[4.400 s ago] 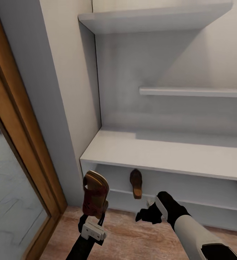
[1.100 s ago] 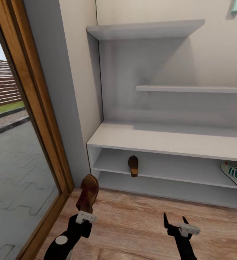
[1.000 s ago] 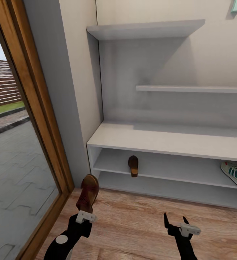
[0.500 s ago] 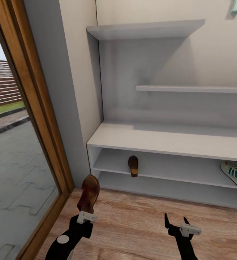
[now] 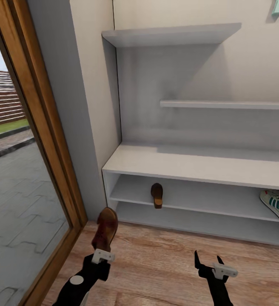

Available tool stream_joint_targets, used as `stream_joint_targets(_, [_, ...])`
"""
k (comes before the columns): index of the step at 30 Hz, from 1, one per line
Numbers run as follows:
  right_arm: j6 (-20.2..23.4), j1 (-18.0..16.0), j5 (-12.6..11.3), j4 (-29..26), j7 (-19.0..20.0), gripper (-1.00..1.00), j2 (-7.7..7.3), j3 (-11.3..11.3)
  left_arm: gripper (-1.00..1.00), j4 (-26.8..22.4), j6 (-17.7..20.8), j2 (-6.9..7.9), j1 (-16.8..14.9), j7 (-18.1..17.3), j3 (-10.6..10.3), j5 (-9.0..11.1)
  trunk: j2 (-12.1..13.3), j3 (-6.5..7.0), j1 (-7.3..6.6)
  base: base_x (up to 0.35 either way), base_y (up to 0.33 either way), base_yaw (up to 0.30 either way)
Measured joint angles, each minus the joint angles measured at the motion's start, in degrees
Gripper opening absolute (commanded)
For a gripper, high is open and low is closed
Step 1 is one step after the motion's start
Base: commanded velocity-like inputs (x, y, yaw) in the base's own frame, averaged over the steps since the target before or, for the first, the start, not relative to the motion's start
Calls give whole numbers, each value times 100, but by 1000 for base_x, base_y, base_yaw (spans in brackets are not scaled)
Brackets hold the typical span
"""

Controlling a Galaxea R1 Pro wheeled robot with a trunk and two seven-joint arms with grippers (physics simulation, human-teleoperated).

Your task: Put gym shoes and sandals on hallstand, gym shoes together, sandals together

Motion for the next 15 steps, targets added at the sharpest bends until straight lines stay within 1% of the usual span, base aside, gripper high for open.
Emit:
stream_joint_targets(3, [0,0,-103,-2,-4,100,-5,-4,-100,79,94,-93,-96,-3,11,5,0,0,0,0,0,0])
stream_joint_targets(5, [0,0,-170,0,-1,100,-6,-4,-100,85,156,-126,-160,-3,16,3,0,0,0,0,0,0])
stream_joint_targets(11, [0,3,-373,1,0,100,-9,-4,-100,90,345,-153,-354,-20,22,-10,0,0,0,0,0,0])
stream_joint_targets(15, [0,8,-533,1,-4,100,-112,-12,-100,91,471,-154,-482,-33,16,-16,0,0,0,-6,0,0])
